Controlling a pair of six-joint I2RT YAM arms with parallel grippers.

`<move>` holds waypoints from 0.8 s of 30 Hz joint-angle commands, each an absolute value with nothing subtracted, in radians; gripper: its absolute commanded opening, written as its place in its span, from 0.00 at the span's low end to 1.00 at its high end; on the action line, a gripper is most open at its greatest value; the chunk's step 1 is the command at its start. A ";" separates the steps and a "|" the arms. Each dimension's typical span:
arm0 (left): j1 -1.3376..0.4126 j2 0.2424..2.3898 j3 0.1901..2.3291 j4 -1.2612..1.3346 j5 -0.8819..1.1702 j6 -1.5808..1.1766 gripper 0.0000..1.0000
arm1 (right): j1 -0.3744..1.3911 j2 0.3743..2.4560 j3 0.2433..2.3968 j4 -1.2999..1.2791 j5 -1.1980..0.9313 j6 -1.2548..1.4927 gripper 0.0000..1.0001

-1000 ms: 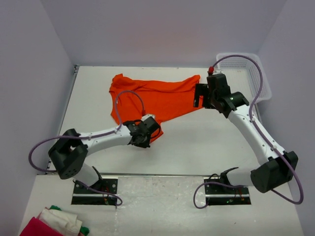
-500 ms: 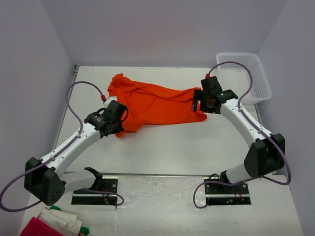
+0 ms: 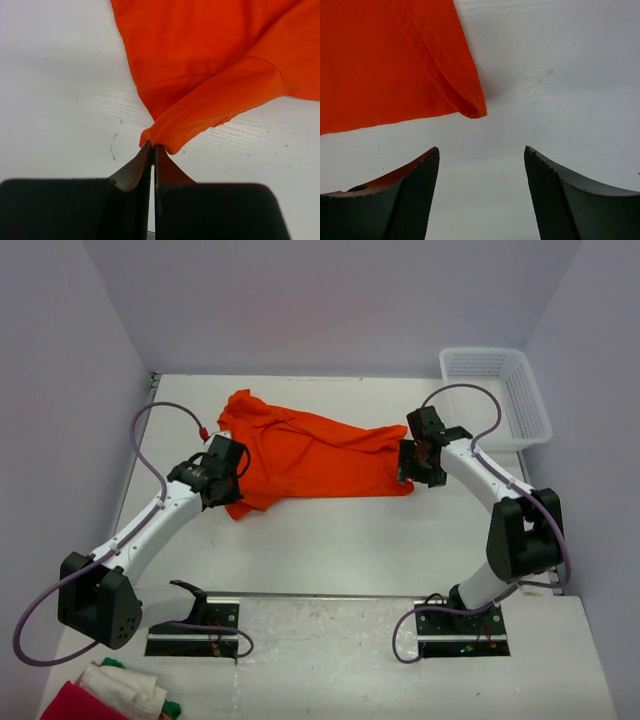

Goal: Fold and stack the t-shirts
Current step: Flatten out the tshirt

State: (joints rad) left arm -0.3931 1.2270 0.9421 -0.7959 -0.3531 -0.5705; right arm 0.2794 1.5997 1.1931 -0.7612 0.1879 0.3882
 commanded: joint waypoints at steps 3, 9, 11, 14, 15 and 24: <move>-0.376 1.238 0.939 -0.729 -0.321 -0.515 0.00 | 0.278 1.621 1.163 -0.721 0.143 0.388 0.63; -0.362 1.241 0.942 -0.723 -0.305 -0.497 0.00 | 0.276 1.667 1.167 -0.703 0.137 0.390 0.54; -0.362 1.238 0.942 -0.716 -0.292 -0.495 0.00 | 0.276 1.690 1.175 -0.700 0.140 0.385 0.52; -0.360 1.243 0.940 -0.712 -0.284 -0.495 0.00 | 0.275 1.723 1.200 -0.698 0.152 0.376 0.50; -0.360 1.243 0.939 -0.712 -0.282 -0.495 0.00 | 0.275 1.733 1.207 -0.698 0.155 0.374 0.50; -0.360 1.249 0.940 -0.704 -0.267 -0.489 0.00 | 0.255 1.801 1.273 -0.696 0.170 0.357 0.46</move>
State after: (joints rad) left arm -0.3710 1.2442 0.9398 -0.7403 -0.2787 -0.5213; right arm 0.2604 1.7931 1.2274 -0.7155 0.1455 0.3721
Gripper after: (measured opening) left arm 0.008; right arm 0.465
